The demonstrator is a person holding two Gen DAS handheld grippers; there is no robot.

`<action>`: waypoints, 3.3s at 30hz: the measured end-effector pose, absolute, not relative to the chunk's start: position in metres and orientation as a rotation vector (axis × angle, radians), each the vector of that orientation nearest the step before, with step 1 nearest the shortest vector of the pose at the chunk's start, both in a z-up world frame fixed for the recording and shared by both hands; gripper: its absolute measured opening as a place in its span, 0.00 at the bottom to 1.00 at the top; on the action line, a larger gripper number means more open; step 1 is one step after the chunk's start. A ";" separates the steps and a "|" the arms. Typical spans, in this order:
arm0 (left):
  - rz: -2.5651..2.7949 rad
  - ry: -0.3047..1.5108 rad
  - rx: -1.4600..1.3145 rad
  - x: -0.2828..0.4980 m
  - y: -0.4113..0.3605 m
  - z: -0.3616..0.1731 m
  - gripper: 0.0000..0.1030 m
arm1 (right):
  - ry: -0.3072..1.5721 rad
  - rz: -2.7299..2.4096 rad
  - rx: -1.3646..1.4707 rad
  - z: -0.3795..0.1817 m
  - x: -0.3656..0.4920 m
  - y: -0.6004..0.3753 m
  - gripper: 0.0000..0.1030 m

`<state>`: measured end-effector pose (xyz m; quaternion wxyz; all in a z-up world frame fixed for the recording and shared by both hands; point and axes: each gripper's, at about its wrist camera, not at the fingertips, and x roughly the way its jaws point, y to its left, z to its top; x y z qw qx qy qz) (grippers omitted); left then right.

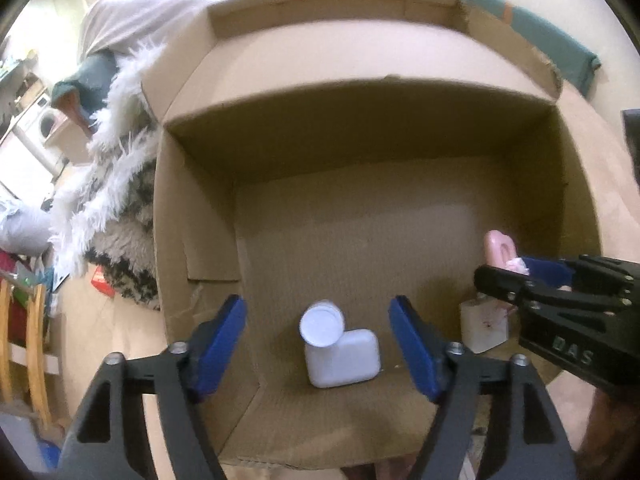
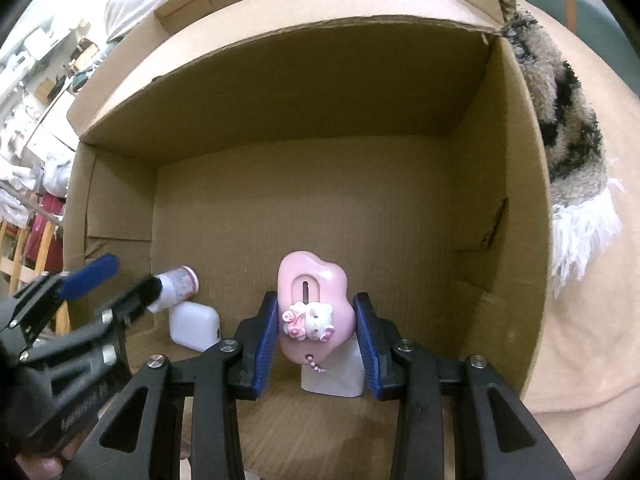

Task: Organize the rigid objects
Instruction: 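Carry the pill bottle and pink keychain into the box and release both, then withdraw both open grippers from the box toward the remaining items, then grasp the black flashlight with the left gripper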

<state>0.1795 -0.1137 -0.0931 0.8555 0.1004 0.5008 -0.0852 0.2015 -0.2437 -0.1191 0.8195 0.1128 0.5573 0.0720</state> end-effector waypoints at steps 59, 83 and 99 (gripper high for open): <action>-0.116 1.074 0.084 0.110 -0.059 -0.055 0.71 | 0.955 0.172 0.333 -0.042 0.111 -0.268 0.78; -0.119 1.416 -0.182 0.108 -0.033 -0.146 0.68 | 1.152 0.154 0.432 -0.097 0.085 -0.264 0.78; -0.235 1.490 -0.170 0.121 -0.067 -0.173 0.17 | 1.181 0.168 0.424 -0.106 0.096 -0.257 0.78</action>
